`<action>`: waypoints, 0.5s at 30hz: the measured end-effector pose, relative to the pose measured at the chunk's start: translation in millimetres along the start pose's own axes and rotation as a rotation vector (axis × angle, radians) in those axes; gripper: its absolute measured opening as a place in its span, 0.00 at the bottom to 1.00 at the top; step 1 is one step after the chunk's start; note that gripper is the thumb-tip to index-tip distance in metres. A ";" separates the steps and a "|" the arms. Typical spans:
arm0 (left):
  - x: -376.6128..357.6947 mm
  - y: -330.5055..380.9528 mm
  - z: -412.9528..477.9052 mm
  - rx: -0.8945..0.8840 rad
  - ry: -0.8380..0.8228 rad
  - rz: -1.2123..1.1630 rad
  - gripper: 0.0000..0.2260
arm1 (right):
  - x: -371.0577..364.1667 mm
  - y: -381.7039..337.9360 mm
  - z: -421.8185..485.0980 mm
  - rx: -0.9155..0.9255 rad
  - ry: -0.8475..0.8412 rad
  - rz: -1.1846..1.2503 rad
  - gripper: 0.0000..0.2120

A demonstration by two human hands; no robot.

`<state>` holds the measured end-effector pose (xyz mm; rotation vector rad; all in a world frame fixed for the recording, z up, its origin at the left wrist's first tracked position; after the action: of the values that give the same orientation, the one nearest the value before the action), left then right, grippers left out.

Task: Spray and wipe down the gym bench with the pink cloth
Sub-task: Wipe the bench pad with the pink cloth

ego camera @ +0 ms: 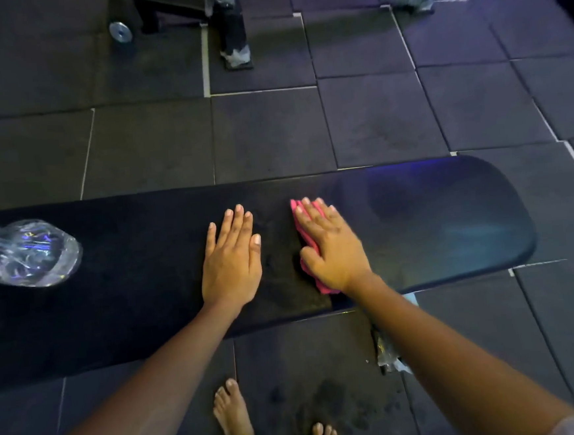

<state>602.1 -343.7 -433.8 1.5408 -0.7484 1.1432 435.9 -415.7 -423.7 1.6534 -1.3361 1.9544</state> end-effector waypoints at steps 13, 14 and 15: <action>-1.0 -1.2 -3.8 -0.007 0.035 -0.030 0.27 | 42.2 14.9 -13.5 -0.340 0.640 0.683 0.29; -0.9 -0.7 -3.1 -0.007 0.034 -0.033 0.28 | 51.1 25.8 0.7 -0.341 0.584 0.555 0.30; -0.8 -0.3 -2.8 -0.006 0.034 -0.035 0.28 | 53.2 36.7 13.5 -0.354 0.474 0.398 0.31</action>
<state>601.3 -341.0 -434.7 1.5202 -0.6984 1.1377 402.1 -464.7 -395.2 0.7447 -1.7612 1.9813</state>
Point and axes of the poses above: each hand's wrist, its own z-axis towards the middle knuckle, its own x-axis out of the back of the hand, y = z × x, the point moved 4 cm from there along z, towards the middle knuckle, and after that the axes turned 2 degrees about x, right-handed, at the moved point
